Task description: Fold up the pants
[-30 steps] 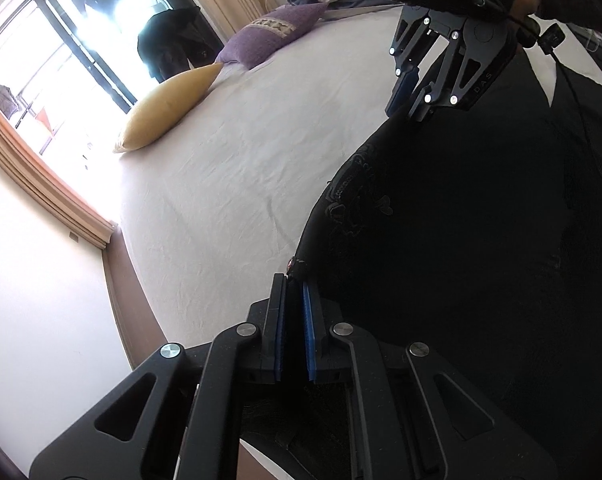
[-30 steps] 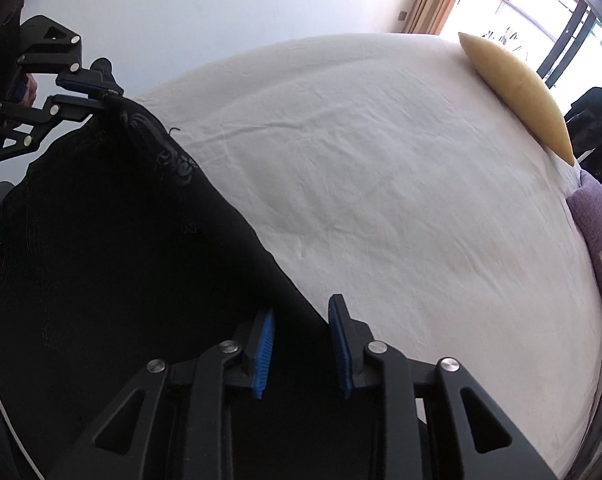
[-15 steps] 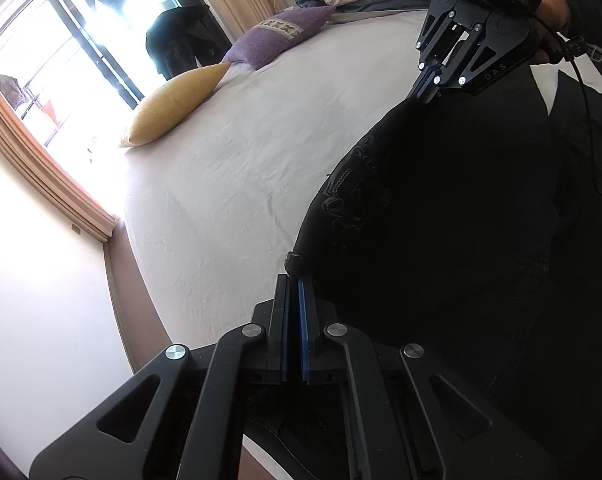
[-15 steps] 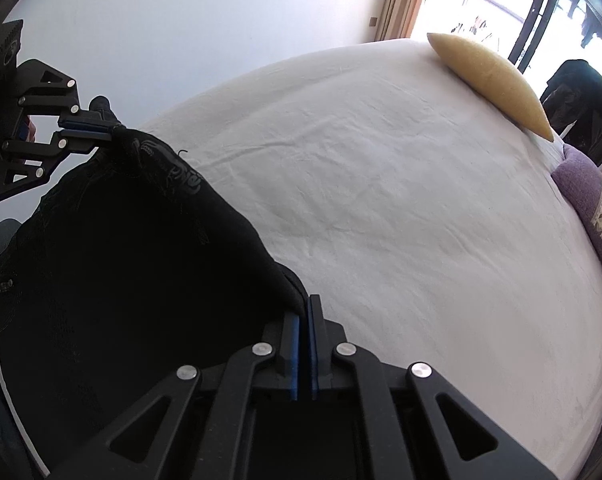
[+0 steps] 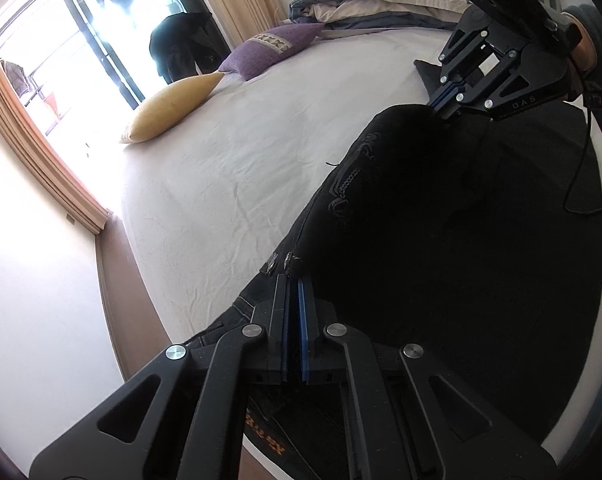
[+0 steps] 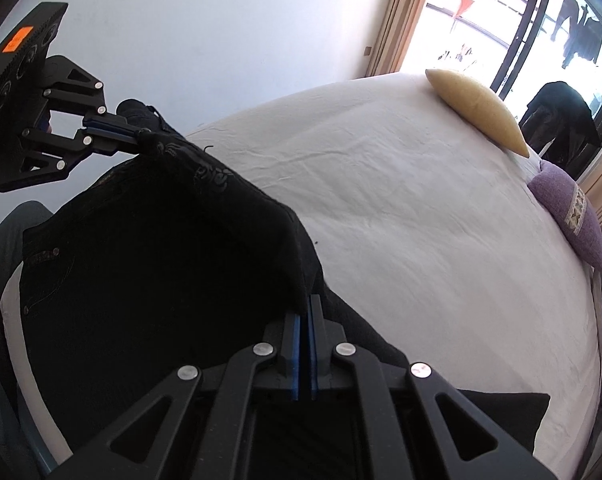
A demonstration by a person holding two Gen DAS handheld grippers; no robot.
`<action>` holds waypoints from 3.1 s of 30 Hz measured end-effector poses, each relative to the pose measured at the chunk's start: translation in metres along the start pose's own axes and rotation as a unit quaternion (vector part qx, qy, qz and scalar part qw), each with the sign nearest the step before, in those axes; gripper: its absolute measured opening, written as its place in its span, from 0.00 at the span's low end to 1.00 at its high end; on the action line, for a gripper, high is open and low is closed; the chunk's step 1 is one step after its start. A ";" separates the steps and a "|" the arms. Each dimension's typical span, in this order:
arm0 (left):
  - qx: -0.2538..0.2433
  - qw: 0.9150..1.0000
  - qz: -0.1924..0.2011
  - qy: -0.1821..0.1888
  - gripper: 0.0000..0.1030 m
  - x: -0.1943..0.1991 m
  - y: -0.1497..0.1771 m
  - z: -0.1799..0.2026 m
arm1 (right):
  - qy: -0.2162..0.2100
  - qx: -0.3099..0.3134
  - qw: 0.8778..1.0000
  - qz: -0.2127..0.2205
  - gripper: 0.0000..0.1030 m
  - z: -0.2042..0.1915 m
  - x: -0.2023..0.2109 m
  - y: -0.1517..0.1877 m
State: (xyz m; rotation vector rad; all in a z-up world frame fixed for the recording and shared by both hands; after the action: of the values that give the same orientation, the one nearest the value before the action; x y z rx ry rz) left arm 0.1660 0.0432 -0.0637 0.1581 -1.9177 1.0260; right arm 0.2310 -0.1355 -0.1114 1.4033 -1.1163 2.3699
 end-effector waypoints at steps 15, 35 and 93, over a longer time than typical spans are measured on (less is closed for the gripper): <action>-0.048 0.996 -0.055 0.056 0.02 0.021 0.082 0.120 | 0.047 0.057 0.996 -0.041 0.04 -0.076 0.012 0.079; -0.113 0.981 -0.091 0.128 0.02 0.044 0.130 0.158 | 0.086 0.119 0.987 -0.068 0.04 -0.131 0.010 0.110; 0.141 0.963 -0.024 0.229 0.08 -0.104 -0.059 0.144 | 0.028 -0.352 0.935 0.013 0.69 0.004 0.073 0.154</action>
State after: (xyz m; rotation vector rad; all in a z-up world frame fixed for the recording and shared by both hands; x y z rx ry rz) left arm 0.1577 -0.1265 -0.1421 0.1144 -1.3415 1.1829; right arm 0.1187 -0.2626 -0.1302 1.0459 -1.7302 1.7085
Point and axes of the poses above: each gripper's, at about its wrist camera, not at the fingertips, and x roughly against the way its jaws point, z to its right, y to its underside, the point moved 3 cm from there along -x, roughly the way its jaws point, and after that the axes turned 8 degrees about y, right-handed, at the moved point
